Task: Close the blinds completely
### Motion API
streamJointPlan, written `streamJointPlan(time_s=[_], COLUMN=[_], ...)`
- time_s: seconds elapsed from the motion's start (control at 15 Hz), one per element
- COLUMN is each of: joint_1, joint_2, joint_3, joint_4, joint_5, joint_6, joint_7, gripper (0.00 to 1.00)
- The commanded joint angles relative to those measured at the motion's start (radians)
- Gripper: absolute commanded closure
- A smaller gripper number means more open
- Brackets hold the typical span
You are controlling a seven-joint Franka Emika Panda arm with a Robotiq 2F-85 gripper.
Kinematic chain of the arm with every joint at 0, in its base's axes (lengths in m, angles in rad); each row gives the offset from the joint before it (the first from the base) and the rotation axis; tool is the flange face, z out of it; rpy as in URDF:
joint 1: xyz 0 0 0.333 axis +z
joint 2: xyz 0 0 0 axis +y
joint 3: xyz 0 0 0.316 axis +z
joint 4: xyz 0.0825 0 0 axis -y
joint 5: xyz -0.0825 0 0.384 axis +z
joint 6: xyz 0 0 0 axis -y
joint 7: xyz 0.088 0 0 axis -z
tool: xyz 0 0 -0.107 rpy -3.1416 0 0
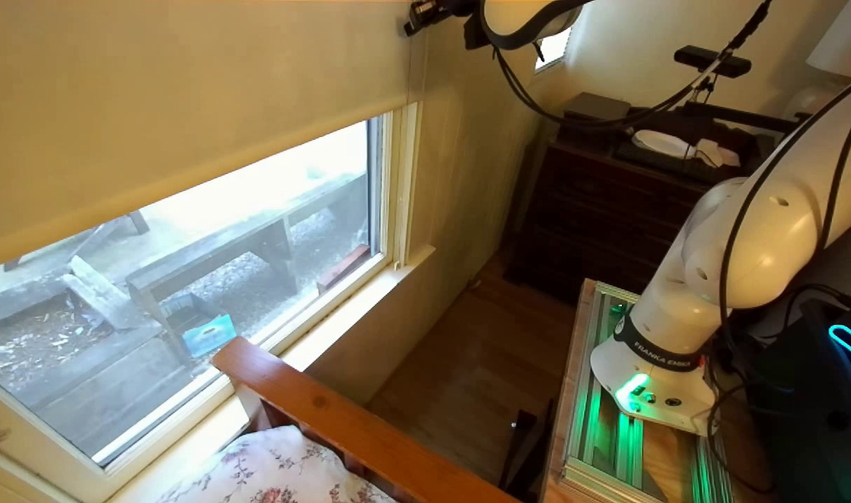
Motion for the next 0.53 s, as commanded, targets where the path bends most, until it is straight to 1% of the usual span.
streamJointPlan(time_s=[0.0,0.07,0.27,0.47], joint_1=[0.036,0.053,0.174,0.27], joint_2=[-0.031,-0.046,-0.115,-0.184], joint_3=[-0.001,0.003,-0.013,0.004], joint_4=[-0.015,-0.026,-0.064,-0.084], joint_5=[0.047,0.062,0.165,0.264], joint_6=[-0.051,-0.081,-0.219,-0.31], joint_7=[-0.005,-0.003,-0.029,-0.037], gripper=[0.99,0.99,0.99,0.99])
